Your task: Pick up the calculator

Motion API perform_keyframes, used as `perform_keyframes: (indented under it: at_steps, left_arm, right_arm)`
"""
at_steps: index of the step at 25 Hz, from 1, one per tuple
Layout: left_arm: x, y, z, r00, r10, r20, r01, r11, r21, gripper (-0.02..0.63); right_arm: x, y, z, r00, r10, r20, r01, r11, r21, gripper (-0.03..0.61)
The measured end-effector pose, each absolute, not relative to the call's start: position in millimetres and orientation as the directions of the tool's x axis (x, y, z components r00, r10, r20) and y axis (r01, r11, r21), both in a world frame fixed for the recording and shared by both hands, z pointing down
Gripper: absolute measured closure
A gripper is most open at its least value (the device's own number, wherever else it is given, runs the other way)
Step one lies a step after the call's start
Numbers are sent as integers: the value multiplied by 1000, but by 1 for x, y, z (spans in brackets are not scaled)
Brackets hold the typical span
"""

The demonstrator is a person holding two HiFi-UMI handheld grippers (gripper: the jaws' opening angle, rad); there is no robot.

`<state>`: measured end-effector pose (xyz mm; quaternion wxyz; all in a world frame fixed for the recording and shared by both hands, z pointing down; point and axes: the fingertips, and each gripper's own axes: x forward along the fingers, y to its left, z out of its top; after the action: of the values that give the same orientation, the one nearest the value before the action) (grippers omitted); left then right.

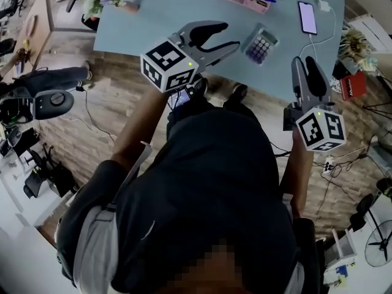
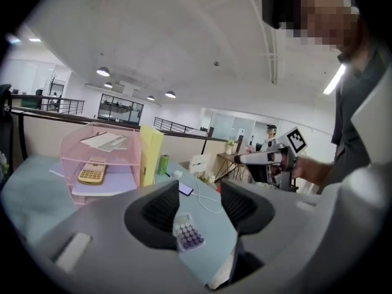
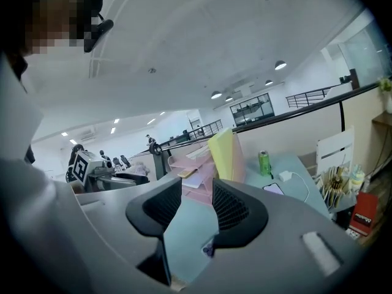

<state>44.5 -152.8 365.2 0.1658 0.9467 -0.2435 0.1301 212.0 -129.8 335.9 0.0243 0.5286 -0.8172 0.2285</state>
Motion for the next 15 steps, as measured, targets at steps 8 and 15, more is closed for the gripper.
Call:
perform_keyframes:
  at_steps: [8,15]
  left_arm:
    - [50,-165,398,822,-421,384,-540,-791,289,353]
    - [53,-173,433,808,-402,430,-557,-758,339,353]
  right_arm:
    - [213,-153,373,-474,-816,331,-856,340,-390,434]
    - [217,-167,411,-479,-792,380,-851,312,-422,434]
